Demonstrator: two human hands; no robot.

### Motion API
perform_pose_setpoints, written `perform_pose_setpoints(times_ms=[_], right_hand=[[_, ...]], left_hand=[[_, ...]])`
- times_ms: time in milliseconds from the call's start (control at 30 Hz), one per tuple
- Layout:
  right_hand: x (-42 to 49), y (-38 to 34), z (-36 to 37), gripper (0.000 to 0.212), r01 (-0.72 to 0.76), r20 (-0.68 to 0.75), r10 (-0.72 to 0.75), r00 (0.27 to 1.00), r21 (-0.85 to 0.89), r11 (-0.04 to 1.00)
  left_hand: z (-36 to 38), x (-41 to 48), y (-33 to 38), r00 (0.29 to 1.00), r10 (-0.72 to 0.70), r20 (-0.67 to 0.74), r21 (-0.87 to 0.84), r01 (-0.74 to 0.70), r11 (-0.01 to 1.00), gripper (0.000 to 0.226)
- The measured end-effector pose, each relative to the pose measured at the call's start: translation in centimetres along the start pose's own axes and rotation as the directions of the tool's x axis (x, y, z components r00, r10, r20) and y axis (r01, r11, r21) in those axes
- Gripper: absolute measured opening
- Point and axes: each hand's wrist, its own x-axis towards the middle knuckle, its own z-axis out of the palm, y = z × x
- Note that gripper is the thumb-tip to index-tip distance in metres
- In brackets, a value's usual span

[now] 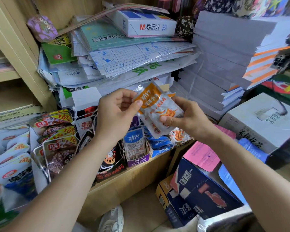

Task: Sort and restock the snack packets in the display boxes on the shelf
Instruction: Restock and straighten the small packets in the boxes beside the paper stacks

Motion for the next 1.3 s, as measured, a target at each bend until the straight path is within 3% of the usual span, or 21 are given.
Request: perform_pose_setpoints(times_ms=[167,300,467,600,700,767,867,933,1033,1167,1300], right_hand=[[-1.2,-0.8,-2.6,0.036,0.023,-0.051,-0.022,0.998,0.029,0.999],[-2.0,-0.7,-5.0,0.033,0.023,-0.127,-0.030,0.991,-0.062,0.998],[-2.4,0.7,-7.5,0.018,0.019,-0.239,-0.067,0.969,-0.195,0.981],[-3.0,2.1,-9.0,0.015,-0.025,-0.361,-0.013,0.933,-0.100,0.995],[-3.4,3.3,-10.5,0.012,-0.073,-0.458,0.066,0.886,0.001,0.997],[-3.9,3.8,-11.6,0.009,-0.091,-0.520,0.146,0.842,0.131,0.987],[-4.6,4.1,-12.5,0.013,-0.088,-0.528,0.237,0.816,0.292,0.952],[-5.0,4.1,-13.0,0.014,-0.089,-0.528,0.273,0.804,0.347,0.934],[-5.5,4.4,-13.8,0.018,-0.100,-0.515,0.311,0.799,0.397,0.913],[-5.8,4.7,-14.4,0.027,-0.128,-0.488,0.337,0.806,0.412,0.902],[-5.7,4.7,-14.2,0.028,-0.138,-0.482,0.351,0.802,0.423,0.896]], left_hand=[[3.8,1.1,-0.1,1.000,0.008,0.018,-0.019,-0.008,1.000,0.020],[6.9,1.7,0.3,0.993,0.072,0.097,0.015,-0.074,0.997,0.028],[10.1,2.4,-0.1,0.985,0.084,0.152,-0.033,-0.080,0.996,0.019],[12.1,2.7,-1.1,0.963,0.008,0.270,-0.088,0.016,0.996,0.040],[13.2,2.6,-2.8,0.946,0.017,0.325,0.158,-0.072,0.985,0.051],[13.9,1.8,-3.6,0.909,0.024,0.416,0.339,-0.179,0.924,0.054],[15.6,0.4,-4.4,0.804,-0.041,0.594,0.473,-0.308,0.825,0.062],[16.5,0.0,-5.0,0.771,-0.047,0.635,0.522,-0.384,0.761,0.068],[17.1,0.0,-5.3,0.795,-0.018,0.607,0.564,-0.414,0.715,0.069],[16.6,-0.1,-4.7,0.866,0.009,0.500,0.515,-0.306,0.801,0.056],[14.9,0.6,-5.4,0.938,0.018,0.345,0.560,-0.221,0.798,0.041]])
